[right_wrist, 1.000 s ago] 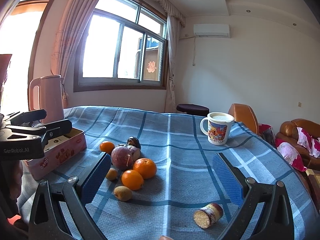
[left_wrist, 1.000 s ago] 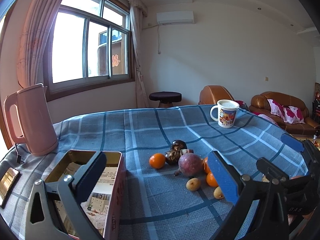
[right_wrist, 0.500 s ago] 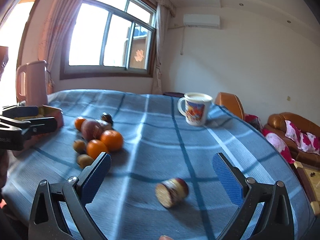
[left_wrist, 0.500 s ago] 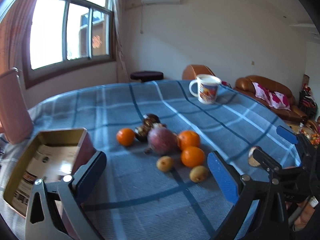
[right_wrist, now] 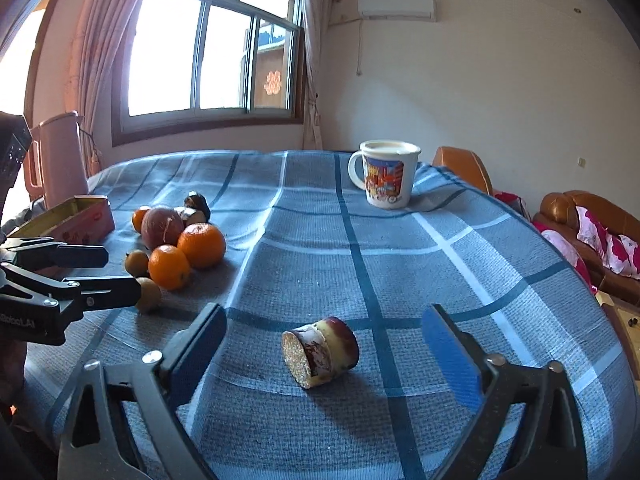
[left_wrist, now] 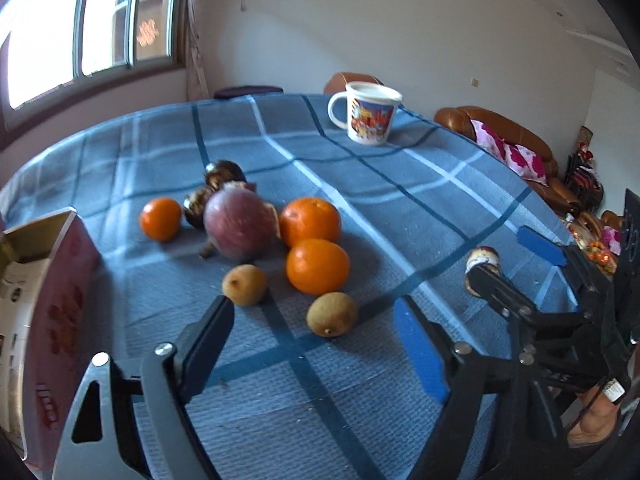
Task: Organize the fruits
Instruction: 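Grasp the small can with the right gripper while the left gripper grasps a brown kiwi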
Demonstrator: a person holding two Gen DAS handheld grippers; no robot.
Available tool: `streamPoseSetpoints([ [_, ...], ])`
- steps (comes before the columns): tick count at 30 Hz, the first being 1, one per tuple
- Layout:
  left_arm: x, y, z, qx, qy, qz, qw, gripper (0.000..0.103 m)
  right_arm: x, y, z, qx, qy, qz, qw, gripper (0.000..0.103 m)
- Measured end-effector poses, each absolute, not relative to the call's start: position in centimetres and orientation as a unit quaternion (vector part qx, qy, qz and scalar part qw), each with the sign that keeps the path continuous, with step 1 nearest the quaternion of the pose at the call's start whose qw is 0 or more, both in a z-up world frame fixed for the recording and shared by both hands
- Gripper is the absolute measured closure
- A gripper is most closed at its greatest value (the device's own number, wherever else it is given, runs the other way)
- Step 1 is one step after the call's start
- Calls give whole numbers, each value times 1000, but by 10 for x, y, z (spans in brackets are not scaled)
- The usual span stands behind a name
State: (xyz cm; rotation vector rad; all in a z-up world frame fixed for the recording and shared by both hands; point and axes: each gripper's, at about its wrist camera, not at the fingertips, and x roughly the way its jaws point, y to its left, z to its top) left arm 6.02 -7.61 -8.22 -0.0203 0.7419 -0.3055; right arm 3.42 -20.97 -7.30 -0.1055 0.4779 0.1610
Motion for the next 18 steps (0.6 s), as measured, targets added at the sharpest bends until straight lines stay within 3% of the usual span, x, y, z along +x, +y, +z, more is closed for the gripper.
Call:
streamPoseSetpoints([
  [3,63,-80,-85,-7,371,-156,915,31,43,-212,-78,-47,260,81,961,35],
  [7,72,-87,-92,-4,392,-172,904,46,48,-213,-81,-47,274,83,957,42],
  [10,76,-91,-95,-3,407,-178,896,59,51,-211,-84,-57,284,86,953,59],
  [13,75,-92,-96,0,406,-181,896,60,52,-211,-84,-56,288,91,952,61],
  [16,74,-91,-96,1,405,-184,896,73,50,-210,-84,-63,286,94,952,61],
  [18,74,-90,-96,-3,404,-191,894,73,49,-210,-83,-61,280,100,953,61],
])
